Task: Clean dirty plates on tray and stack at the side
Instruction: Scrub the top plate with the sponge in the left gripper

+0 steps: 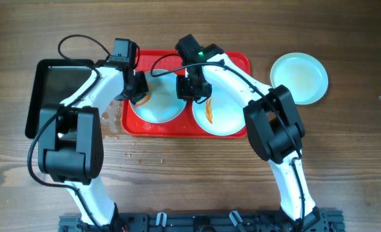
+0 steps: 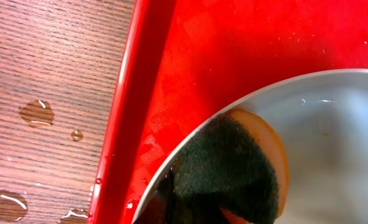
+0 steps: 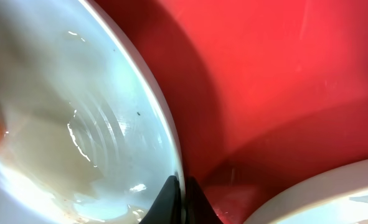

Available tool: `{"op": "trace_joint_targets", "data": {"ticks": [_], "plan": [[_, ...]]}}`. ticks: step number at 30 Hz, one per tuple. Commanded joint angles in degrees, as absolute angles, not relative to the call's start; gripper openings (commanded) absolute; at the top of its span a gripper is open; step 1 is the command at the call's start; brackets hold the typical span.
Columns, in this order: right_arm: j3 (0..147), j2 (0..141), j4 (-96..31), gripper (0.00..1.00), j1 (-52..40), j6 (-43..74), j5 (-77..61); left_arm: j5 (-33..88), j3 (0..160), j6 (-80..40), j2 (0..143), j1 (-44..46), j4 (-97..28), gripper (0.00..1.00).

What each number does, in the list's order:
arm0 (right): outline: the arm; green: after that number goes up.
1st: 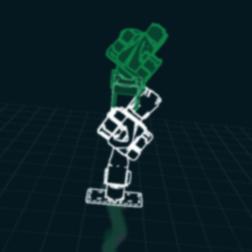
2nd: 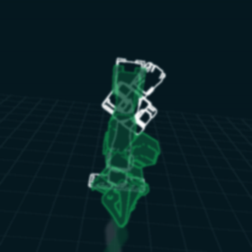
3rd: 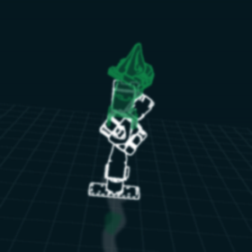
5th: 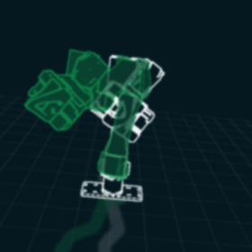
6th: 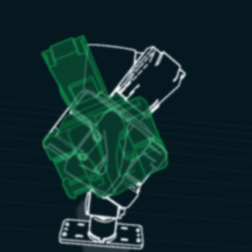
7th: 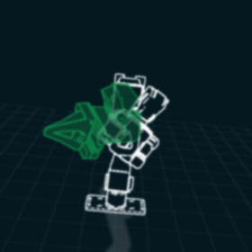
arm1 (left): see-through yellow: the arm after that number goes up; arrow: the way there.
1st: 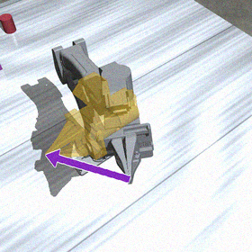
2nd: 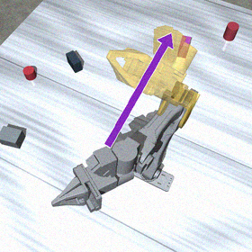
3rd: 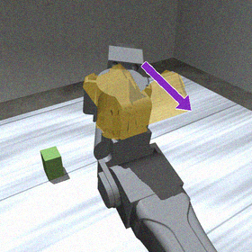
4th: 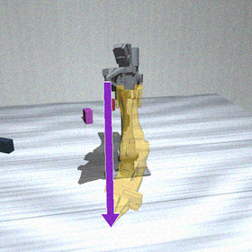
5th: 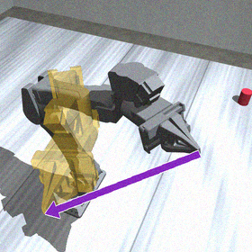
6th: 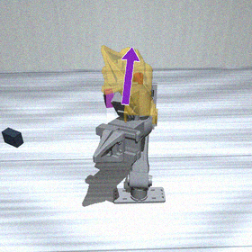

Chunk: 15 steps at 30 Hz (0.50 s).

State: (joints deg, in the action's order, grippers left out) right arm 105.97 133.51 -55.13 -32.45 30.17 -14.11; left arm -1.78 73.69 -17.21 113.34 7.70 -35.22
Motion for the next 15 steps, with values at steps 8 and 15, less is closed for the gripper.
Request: {"op": "trace_joint_targets", "data": {"ticks": [8, 15], "plan": [[105.9, 133.9, -56.3, 0.04, -31.3, 30.2, -10.5, 8.3, 73.9, -20.4, 107.3, 14.7, -31.9, 0.04], [105.9, 133.9, -56.6, 0.04, -31.3, 30.2, -10.5, 6.0, 73.9, -23.2, 116.3, 15.5, -34.1, 0.04]]}}
